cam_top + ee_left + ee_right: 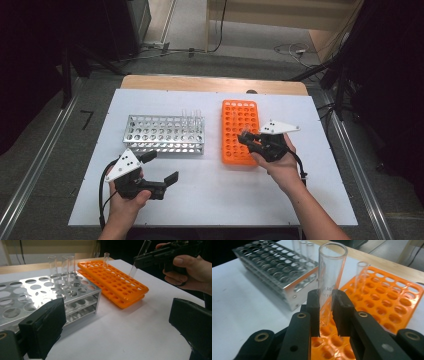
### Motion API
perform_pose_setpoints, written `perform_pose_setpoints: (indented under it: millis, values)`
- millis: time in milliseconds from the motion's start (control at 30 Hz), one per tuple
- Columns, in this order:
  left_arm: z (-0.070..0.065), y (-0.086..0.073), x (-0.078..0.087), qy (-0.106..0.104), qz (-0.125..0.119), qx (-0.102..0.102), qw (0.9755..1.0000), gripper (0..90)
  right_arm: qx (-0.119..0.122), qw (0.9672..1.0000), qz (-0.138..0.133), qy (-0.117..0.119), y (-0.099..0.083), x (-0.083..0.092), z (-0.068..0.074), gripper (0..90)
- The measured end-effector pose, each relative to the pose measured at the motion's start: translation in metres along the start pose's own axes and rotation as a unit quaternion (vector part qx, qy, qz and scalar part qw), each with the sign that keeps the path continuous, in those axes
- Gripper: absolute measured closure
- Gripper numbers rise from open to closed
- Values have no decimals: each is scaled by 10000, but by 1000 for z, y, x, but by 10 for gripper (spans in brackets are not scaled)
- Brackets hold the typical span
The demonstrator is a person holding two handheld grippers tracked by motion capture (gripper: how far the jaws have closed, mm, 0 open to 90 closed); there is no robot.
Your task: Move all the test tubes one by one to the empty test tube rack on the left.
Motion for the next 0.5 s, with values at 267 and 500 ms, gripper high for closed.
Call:
perform_pose_setpoints:
  millis: [267,500]
  values:
    - [-13,3,-7,-161,41,-46,9999,7,111,9997,25,195,-18,11,32,744]
    - [-28,10,-16,-331,103,-130,9993,35,242,9990,167,325,-30,13,53,744]
Point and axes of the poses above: each handheld gripper's, and its own axes: x roughly backward along the jaws, y roughly out of its top, z roughly to its left, the point moved 5 cm from there along -x, roughly forward along the jaws, and after that the axes turned 14 degrees about y, right-handed, at the moved point
